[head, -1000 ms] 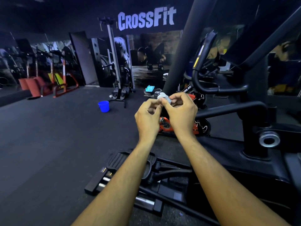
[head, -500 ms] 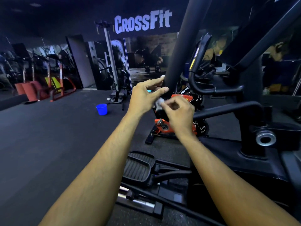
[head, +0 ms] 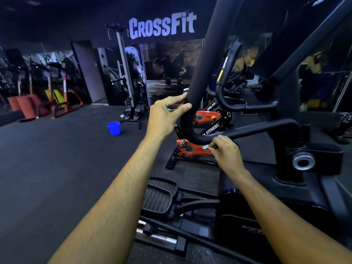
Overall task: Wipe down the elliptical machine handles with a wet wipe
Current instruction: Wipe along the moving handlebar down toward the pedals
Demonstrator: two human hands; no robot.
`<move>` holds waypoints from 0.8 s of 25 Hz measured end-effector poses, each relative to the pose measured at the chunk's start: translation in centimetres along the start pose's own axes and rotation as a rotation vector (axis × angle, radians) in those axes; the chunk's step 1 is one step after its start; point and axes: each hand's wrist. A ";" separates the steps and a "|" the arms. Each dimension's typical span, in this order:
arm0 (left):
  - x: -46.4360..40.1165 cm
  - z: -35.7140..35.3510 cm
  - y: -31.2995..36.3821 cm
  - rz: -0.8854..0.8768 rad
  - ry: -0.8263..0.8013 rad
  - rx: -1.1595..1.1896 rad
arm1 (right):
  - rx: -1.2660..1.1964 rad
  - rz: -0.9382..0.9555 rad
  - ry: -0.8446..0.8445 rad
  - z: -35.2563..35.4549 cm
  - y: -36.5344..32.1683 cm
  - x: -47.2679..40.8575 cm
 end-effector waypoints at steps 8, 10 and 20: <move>0.5 -0.3 0.3 -0.012 0.019 0.010 | -0.827 -0.364 -0.003 1.9 -7.5 -6.4; 0.5 -0.2 0.3 -0.012 0.021 0.016 | -0.926 -0.435 -0.099 1.5 -7.7 -6.1; -0.8 1.2 1.7 -0.018 -0.115 -0.115 | -1.258 -0.654 -0.219 1.3 -9.7 -10.0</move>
Point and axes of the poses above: each hand's wrist, its own x-axis away from the middle knuckle, its own z-axis out of the back of the hand, y = z × x, and after that the axes turned 3 degrees about -z, right-handed
